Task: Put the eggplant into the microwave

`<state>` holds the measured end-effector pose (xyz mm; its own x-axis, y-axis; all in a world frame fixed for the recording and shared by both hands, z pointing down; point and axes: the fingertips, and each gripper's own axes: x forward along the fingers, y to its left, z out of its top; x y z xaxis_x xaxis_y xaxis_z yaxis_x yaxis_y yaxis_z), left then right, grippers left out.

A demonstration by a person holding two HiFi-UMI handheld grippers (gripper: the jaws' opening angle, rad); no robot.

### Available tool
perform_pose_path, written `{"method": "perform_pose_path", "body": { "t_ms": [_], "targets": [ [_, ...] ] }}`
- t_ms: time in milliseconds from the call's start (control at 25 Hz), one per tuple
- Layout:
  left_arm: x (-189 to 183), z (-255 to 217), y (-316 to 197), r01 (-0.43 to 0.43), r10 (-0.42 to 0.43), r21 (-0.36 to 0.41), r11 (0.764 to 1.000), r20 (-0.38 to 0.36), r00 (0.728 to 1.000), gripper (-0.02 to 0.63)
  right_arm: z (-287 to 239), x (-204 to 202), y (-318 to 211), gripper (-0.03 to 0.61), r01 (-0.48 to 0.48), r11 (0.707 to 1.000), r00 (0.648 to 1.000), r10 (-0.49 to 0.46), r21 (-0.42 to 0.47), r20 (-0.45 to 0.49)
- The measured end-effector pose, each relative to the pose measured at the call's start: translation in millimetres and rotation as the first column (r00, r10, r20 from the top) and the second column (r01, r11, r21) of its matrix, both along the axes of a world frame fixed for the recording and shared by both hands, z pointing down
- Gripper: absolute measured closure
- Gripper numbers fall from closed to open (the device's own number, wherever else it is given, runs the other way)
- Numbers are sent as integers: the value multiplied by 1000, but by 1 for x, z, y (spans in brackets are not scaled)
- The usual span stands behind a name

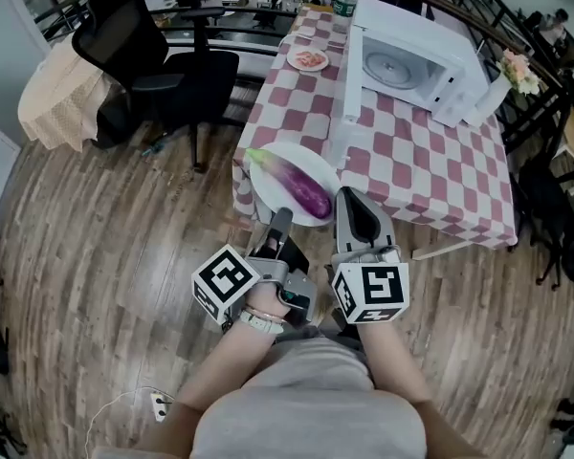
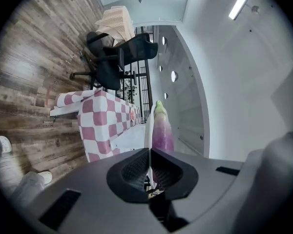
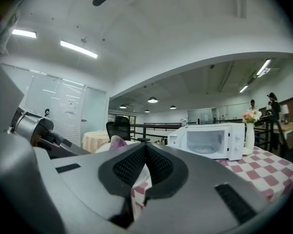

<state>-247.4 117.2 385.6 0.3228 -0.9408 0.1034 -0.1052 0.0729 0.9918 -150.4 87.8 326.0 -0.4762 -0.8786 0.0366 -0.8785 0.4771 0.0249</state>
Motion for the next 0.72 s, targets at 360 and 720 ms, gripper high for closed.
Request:
{"method": "perform_pose_path", "body": {
  "t_ms": [360, 720],
  "targets": [
    [61, 5, -23, -125, 125, -28, 992, -12, 992, 600, -1, 61, -16, 554, -122, 992, 992, 122, -7, 4],
    [119, 14, -49, -211, 210, -59, 976, -19, 977, 600, 7, 127, -35, 554, -222, 975, 975, 222, -30, -6]
  ]
}}
